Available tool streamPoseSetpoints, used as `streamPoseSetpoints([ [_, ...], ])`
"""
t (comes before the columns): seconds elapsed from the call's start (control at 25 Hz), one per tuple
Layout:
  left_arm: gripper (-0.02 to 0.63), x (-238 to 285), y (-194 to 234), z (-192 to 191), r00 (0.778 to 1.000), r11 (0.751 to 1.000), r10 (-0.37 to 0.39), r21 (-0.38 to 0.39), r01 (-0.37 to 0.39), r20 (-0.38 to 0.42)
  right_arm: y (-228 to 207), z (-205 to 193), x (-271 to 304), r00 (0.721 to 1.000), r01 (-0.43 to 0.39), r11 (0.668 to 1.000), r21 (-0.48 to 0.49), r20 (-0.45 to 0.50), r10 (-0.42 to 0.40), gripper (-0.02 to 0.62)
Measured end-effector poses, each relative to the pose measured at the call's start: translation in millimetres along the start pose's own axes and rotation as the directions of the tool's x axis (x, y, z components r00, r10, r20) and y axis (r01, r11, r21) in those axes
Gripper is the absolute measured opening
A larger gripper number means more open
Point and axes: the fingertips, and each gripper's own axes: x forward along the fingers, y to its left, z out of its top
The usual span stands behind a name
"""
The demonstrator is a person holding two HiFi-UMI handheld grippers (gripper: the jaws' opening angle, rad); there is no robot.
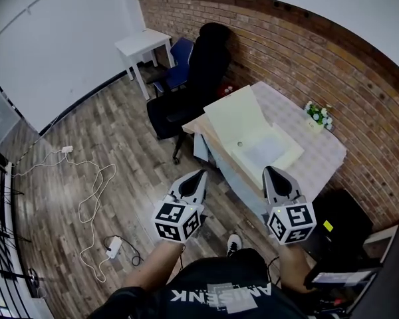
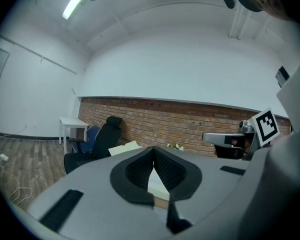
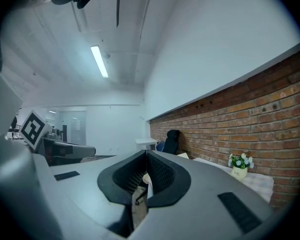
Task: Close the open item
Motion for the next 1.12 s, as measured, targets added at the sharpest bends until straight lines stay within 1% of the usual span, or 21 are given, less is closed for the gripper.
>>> streamPoseSetpoints([
  [0.08, 0.014, 19.4, 3.2, -0.5, 1.000, 1.000, 0.004, -0.019, -0.004, -0.008, -12.4, -3.4, 13.4, 1.000, -0.010, 1.000, 0.005, -0.009, 0.010, 0.041],
  [0.16, 0.014, 38.6, 3.4, 2.3, 1.000, 1.000, -0.002, -0.022, 0.002, -0.008, -26.4, -4.5, 25.6, 1.000, -0.016, 1.000, 0.003, -0.016, 0.016, 0.041],
  [0.44, 0.014, 100.2, -3.5, 7.6, 0.999, 1.000, -0.016, 0.025, 0.017, -0.030, -77.3, -8.0, 60.1, 0.999, -0.028, 0.999, 0.020, -0.033, 0.029, 0.041],
  [0.6, 0.014, 131.4, -2.3, 11.0, 0.999, 1.000, -0.014, 0.020, 0.014, -0.035, -100.2, -10.7, 72.2, 0.999, -0.028, 1.000, 0.006, -0.035, 0.028, 0.041],
  [0.72, 0.012, 154.2, -3.4, 10.8, 0.999, 0.999, 0.001, 0.050, 0.001, -0.046, -122.0, -11.3, 80.1, 0.999, -0.036, 0.999, 0.041, -0.035, 0.037, 0.041],
  [0.8, 0.012, 165.2, -3.5, 12.5, 0.999, 0.998, 0.003, 0.070, 0.000, -0.037, -134.1, -11.0, 84.4, 0.999, -0.025, 0.999, 0.025, -0.038, 0.026, 0.041],
  [0.92, 0.012, 179.6, -2.4, 14.3, 1.000, 0.999, -0.011, 0.050, 0.012, -0.029, -142.6, -9.2, 90.6, 0.999, -0.025, 0.999, -0.027, -0.041, 0.023, 0.041],
  [1.12, 0.014, 200.4, 5.9, 13.6, 0.998, 0.999, -0.013, 0.040, 0.015, -0.053, -154.0, -5.5, 101.9, 0.999, -0.024, 0.999, -0.022, -0.040, 0.023, 0.041],
])
